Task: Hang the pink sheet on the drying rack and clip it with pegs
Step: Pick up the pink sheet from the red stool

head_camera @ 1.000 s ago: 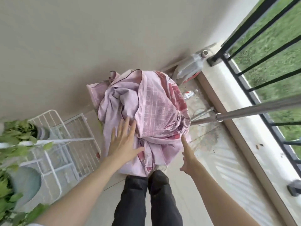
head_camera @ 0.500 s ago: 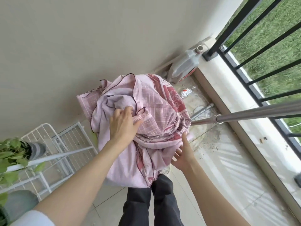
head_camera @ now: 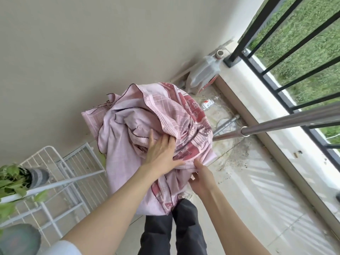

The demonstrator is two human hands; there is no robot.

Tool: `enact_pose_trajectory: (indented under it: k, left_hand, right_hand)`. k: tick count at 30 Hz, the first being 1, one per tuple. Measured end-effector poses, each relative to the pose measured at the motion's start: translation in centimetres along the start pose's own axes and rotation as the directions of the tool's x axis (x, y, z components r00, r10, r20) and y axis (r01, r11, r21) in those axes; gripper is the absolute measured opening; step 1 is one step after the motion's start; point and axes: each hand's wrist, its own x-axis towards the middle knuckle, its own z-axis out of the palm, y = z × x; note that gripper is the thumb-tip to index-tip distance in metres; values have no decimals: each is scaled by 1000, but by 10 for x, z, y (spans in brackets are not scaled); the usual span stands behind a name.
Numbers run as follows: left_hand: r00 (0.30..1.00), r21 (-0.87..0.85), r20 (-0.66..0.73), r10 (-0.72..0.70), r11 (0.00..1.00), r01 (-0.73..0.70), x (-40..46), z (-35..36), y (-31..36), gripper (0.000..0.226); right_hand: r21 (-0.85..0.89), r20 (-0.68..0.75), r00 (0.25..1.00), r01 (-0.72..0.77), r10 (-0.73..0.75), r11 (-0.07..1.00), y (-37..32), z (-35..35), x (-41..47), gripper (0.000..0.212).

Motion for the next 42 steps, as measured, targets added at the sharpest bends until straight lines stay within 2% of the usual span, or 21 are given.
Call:
enact_pose_trajectory:
  k: [2,4,7,9,12,15,18,20,23,26,30,33,35,37,40,42]
  left_hand:
    - [999,-12,-31,-32,999,31,-1,-7,1,89]
    - [996,-87,-55,-73,994,69,-2,-16,-2,82]
    - [983,-240,24,-184,953,184,0,-29,-11,82]
    - [974,-261,102,-200,940,220,9,-34,-14,91]
    - [977,-331,159,-145,924,191,23,-37,-8,98]
    - [980,-342,175,-98,927,153,26,-38,-3,97]
    - [979,-402,152,-133,897,184,19,-46,-7,83]
    - [976,-500,118,-185,838,219,12,-58,-11,70]
    - [949,-637,95,-301,714,291,-1,-84,-17,64]
    - [898,-700,43,-437,629,339,-15,-118,-19,61]
    - [864,-844,-20,-503,471,255,-33,-171,-18,61]
    - [833,-895,-85,-547,409,177,-48,-209,-22,58]
    - [830,-920,-99,-548,368,134,-60,-228,-27,50]
    - [824,-948,-85,-560,300,106,-73,-237,-37,40]
    - [789,-970,-67,-610,224,90,-90,-239,-53,31]
    - [773,-980,-31,-634,170,100,-98,-231,-64,37]
  right_hand:
    - [-5,35,998,44,-44,999,2,0,-8,19]
    - [-81,39,992,123,-120,989,0,0,-17,19]
    - [-188,82,974,225,-213,956,-6,2,-28,21]
    - [-103,163,962,235,-217,966,-10,8,-29,23]
    - [106,235,959,137,-159,985,-18,21,-30,30]
    - [124,268,956,89,-120,988,-22,23,-34,38]
    - [137,306,940,111,-149,984,-25,25,-42,35]
    - [116,327,926,158,-188,981,-28,33,-53,42]
    - [42,375,894,249,-246,968,-37,48,-73,59]
    - [-91,460,836,378,-298,921,-49,63,-101,44]
    - [-207,496,793,503,-353,839,-64,77,-144,17]
    - [-338,507,759,612,-410,715,-72,85,-172,10]
    - [-378,498,741,653,-451,656,-78,90,-187,13]
    - [-387,453,761,638,-465,666,-84,89,-194,13]
    - [-327,314,838,537,-446,778,-86,78,-190,12]
    - [-283,218,892,447,-397,849,-82,67,-180,17]
